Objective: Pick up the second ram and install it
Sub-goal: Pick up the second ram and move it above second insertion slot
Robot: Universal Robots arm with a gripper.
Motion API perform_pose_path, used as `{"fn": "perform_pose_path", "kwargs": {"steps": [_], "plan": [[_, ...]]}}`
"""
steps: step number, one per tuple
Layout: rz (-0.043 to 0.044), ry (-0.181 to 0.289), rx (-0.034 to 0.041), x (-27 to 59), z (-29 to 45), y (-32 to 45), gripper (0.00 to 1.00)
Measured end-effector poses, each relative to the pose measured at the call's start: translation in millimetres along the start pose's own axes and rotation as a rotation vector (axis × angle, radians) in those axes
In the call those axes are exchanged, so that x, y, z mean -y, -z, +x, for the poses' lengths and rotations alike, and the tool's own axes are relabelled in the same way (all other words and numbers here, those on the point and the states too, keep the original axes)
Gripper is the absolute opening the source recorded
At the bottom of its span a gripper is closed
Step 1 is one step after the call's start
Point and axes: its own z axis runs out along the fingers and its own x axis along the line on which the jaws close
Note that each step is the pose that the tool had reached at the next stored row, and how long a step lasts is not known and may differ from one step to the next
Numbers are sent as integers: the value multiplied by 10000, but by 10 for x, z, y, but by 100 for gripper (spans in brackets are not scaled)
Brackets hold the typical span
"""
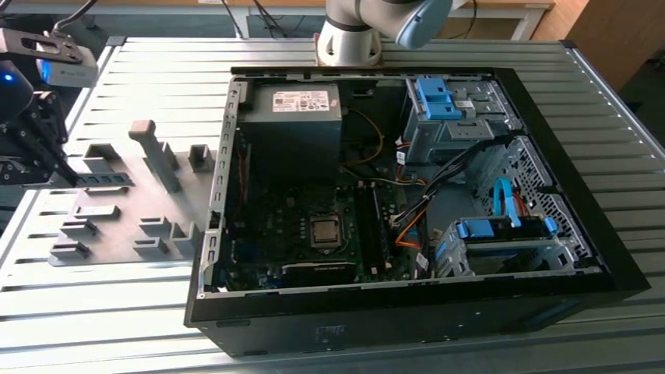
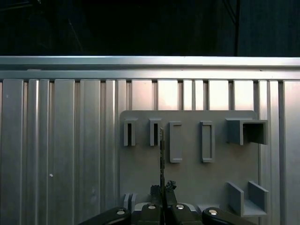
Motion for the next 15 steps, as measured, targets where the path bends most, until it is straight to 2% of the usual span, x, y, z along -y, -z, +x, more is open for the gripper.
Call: {"fn": "perform_pose_path", "kwargs": {"steps": [15], "plan": [[1,0,0,-1,-2,102,14]]}}
